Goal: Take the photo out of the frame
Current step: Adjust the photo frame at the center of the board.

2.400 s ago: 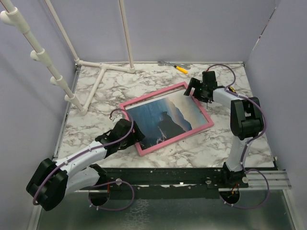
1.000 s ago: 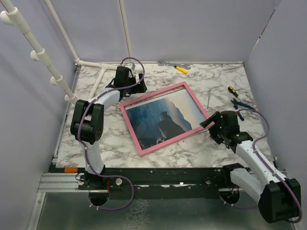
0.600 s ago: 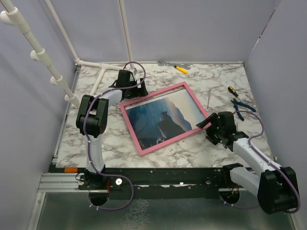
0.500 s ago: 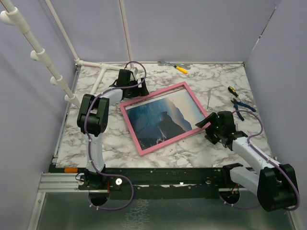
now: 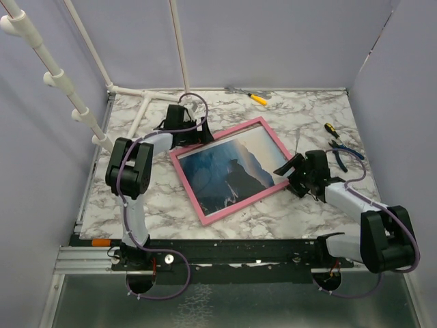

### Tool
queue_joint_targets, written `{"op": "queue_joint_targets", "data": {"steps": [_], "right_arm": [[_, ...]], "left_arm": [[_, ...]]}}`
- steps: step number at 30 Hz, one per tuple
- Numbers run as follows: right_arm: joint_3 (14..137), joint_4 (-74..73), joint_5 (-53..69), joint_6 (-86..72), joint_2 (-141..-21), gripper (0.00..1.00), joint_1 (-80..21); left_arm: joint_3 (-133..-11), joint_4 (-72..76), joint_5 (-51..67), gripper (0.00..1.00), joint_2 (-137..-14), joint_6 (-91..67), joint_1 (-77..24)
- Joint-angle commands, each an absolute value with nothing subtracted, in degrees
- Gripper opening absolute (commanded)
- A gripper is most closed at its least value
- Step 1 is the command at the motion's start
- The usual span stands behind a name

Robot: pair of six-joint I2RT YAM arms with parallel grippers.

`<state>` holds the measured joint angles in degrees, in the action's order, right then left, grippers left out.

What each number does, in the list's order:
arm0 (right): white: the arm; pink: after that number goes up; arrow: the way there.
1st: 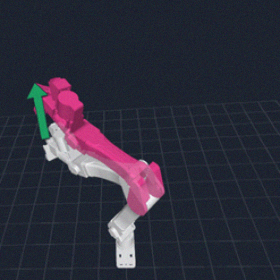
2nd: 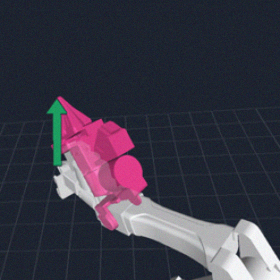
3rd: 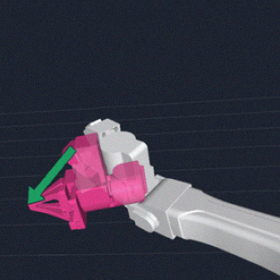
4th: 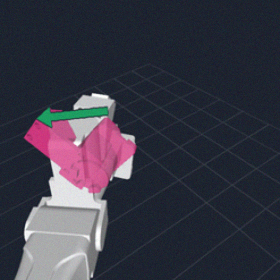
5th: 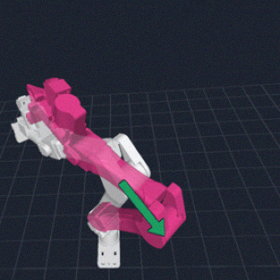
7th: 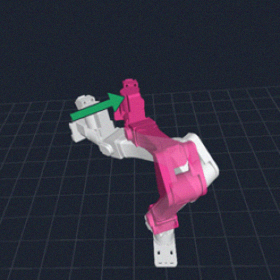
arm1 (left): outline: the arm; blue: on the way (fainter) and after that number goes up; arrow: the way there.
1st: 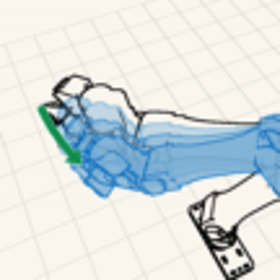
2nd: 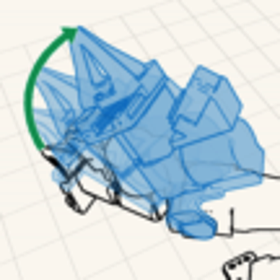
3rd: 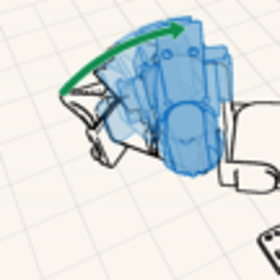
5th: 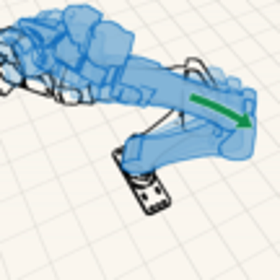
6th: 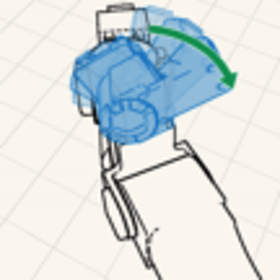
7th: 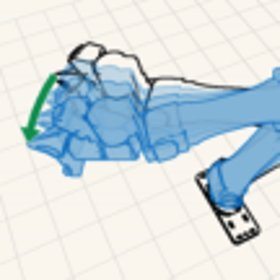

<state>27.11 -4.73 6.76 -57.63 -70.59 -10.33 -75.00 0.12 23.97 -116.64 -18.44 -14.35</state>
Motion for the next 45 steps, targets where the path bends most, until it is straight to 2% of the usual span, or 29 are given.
{"op": "queue_joint_targets", "data": {"steps": [1, 13, 26, 34, 38, 45], "right_arm": [[30.9, -2.5, 9.9, -53.3, -75.6, 0.88, -10.3], [44.1, 1.8, 15.0, -45.4, -92.8, 0.9, -9.9], [58.3, 7.3, 20.8, -42.9, -107.1, 0.88, -10.1], [68.2, -1.9, 17.1, -36.8, -110.0, 0.93, -10.1], [65.5, -3.6, 13.9, -35.2, -105.6, 0.95, -10.1], [57.3, -7.6, 9.6, -32.7, -97.4, 0.96, -10.1]], "left_arm": [[-67.1, -2.9, 22.1, 0.97, -114.0, -22.4, -14.9], [-42.6, 7.7, 12.8, 0.97, -96.4, -34.3, -17.3], [-25.8, 9.7, -1.1, 0.98, -79.7, -46.3, -31.2], [-24.7, 11.6, -0.3, 0.98, -78.2, -48.5, -35.8], [-26.2, 9.2, -3.0, 0.99, -77.9, -46.8, -35.1], [-31.5, 2.1, -3.8, 0.99, -75.1, -39.6, -28.2]]}}
